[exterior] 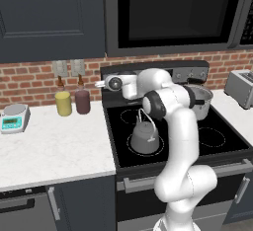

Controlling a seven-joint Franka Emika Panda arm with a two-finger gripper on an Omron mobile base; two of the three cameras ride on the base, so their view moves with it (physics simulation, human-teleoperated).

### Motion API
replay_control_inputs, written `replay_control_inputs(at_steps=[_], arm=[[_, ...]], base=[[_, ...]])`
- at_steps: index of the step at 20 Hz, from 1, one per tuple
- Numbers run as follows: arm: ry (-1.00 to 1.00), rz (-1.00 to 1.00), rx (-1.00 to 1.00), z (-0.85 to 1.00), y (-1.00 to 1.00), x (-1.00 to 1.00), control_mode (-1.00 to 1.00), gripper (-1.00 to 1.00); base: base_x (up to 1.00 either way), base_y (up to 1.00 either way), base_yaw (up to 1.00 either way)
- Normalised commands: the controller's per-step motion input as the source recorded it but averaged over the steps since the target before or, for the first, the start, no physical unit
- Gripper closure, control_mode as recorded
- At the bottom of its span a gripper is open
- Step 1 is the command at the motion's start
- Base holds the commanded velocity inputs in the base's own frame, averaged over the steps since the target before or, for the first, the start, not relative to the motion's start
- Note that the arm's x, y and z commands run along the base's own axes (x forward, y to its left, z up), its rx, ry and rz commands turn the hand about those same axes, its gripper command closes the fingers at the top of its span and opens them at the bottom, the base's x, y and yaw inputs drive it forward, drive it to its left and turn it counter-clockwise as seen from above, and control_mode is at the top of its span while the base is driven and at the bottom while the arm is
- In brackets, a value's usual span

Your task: Pick the kettle from the counter and place it on a stove burner. Then turn the burner on.

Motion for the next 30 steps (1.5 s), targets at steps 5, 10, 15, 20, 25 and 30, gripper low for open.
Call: replay_control_inputs(at_steps=[5,10,15,20,25,30], arm=[[0.0,0.0,0.0,-0.01,0.0,0.18,-1.0,-1.0],[0.0,0.0,0.0,0.0,0.0,0.02,-1.0,-1.0],[0.0,0.0,0.0,0.0,0.0,0.0,-1.0,1.0],[0.0,0.0,0.0,0.0,0.0,0.0,-1.0,1.0],[0.0,0.0,0.0,0.0,0.0,0.0,-1.0,1.0],[0.0,0.0,0.0,0.0,0.0,0.0,-1.0,1.0]], base=[[0.0,0.0,0.0],[0.0,0.0,0.0],[0.0,0.0,0.0],[0.0,0.0,0.0],[0.0,0.0,0.0],[0.0,0.0,0.0]])
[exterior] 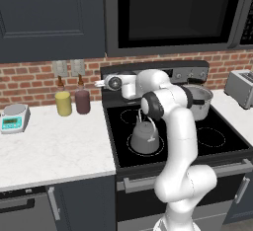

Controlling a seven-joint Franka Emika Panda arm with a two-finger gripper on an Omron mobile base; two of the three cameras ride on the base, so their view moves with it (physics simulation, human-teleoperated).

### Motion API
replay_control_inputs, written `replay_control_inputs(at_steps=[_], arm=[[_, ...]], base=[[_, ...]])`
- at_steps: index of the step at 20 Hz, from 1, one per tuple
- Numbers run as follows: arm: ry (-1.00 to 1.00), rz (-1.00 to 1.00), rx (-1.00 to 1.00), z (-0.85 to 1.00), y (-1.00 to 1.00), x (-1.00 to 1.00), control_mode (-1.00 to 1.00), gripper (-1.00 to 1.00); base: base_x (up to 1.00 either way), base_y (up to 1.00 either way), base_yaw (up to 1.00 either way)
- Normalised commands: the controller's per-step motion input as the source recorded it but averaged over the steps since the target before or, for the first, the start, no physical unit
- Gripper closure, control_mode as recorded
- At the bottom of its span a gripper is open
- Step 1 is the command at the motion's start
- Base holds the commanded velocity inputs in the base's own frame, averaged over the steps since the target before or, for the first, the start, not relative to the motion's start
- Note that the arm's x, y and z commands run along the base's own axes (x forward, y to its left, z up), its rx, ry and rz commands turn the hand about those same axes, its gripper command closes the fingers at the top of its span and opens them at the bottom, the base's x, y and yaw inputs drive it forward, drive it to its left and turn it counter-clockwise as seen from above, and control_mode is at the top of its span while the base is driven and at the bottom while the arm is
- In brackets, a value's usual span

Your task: Pick the kettle from the counter and place it on a stove burner. Then turn the burner on.

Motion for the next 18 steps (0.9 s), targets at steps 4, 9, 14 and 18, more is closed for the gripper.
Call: replay_control_inputs(at_steps=[4,9,14,18], arm=[[0.0,0.0,-0.03,0.0,0.0,0.0,-1.0,1.0],[0.0,0.0,-0.08,0.0,0.0,0.0,-1.0,1.0],[0.0,0.0,-0.1,0.0,0.0,0.0,-1.0,1.0],[0.0,0.0,-0.11,0.0,0.0,0.0,-1.0,1.0]], base=[[0.0,0.0,0.0],[0.0,0.0,0.0],[0.0,0.0,0.0],[0.0,0.0,0.0]])
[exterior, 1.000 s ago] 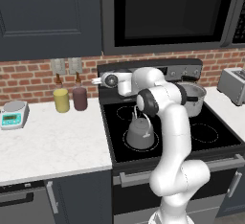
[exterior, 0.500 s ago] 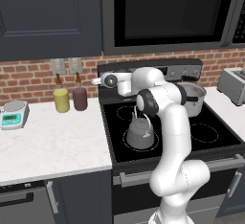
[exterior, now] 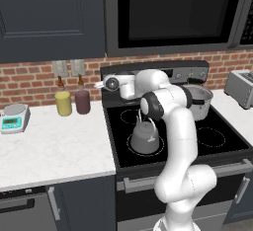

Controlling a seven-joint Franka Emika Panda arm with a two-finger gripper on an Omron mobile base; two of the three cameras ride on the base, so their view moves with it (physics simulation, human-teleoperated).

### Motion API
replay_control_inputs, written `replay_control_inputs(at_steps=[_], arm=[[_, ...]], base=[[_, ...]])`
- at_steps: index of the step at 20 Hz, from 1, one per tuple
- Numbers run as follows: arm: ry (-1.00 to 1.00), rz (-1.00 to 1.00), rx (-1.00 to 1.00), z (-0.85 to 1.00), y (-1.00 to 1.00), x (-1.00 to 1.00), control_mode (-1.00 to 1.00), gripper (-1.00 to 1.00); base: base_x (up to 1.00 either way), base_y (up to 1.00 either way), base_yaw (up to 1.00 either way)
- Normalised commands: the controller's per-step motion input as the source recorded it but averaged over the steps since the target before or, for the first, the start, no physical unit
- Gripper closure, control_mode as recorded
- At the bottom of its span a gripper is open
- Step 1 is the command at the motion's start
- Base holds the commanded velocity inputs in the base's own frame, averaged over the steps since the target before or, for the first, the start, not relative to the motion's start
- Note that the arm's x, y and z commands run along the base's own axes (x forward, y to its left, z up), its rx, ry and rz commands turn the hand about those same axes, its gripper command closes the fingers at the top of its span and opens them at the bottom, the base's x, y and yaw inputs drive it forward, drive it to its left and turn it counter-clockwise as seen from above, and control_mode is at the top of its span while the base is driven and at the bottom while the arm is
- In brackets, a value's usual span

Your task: Pick the kettle from the counter and place it on a stove burner. Then turn the burner on.

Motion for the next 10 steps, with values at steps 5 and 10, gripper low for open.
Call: replay_control_inputs(at_steps=[5,10], arm=[[0.0,0.0,-0.09,-0.01,0.0,0.0,-1.0,1.0],[0.0,0.0,-0.07,-0.02,0.0,0.0,-1.0,1.0]], base=[[0.0,0.0,0.0],[0.0,0.0,0.0]])
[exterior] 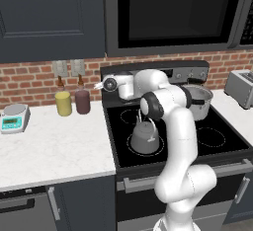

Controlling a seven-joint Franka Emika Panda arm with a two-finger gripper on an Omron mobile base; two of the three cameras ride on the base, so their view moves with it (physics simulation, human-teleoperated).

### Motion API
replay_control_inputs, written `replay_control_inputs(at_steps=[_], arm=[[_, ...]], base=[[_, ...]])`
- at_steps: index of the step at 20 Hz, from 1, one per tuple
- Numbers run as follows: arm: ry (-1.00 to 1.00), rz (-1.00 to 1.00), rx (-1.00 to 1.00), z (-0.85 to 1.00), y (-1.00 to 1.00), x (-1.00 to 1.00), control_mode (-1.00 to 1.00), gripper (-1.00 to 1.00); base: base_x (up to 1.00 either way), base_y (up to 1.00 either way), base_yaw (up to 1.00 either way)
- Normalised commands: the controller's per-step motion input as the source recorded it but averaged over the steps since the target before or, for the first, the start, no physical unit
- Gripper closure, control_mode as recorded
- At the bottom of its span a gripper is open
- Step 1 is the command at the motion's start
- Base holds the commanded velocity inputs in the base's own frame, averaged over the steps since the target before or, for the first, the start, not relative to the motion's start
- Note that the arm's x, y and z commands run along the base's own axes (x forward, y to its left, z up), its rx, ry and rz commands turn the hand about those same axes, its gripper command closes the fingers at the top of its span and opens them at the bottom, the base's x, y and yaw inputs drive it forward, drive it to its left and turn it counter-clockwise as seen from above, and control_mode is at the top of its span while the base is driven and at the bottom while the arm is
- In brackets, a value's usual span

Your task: Pick the kettle from the counter and place it on a stove burner. Then turn the burner on.

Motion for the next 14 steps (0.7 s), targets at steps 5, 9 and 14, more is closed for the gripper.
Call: replay_control_inputs(at_steps=[5,9,14], arm=[[0.0,0.0,-0.07,-0.05,-0.02,0.0,-1.0,1.0],[0.0,0.0,-0.07,-0.06,0.0,0.0,-1.0,1.0],[0.0,0.0,-0.08,-0.09,-0.01,0.0,-1.0,1.0]], base=[[0.0,0.0,0.0],[0.0,0.0,0.0],[0.0,0.0,0.0]])
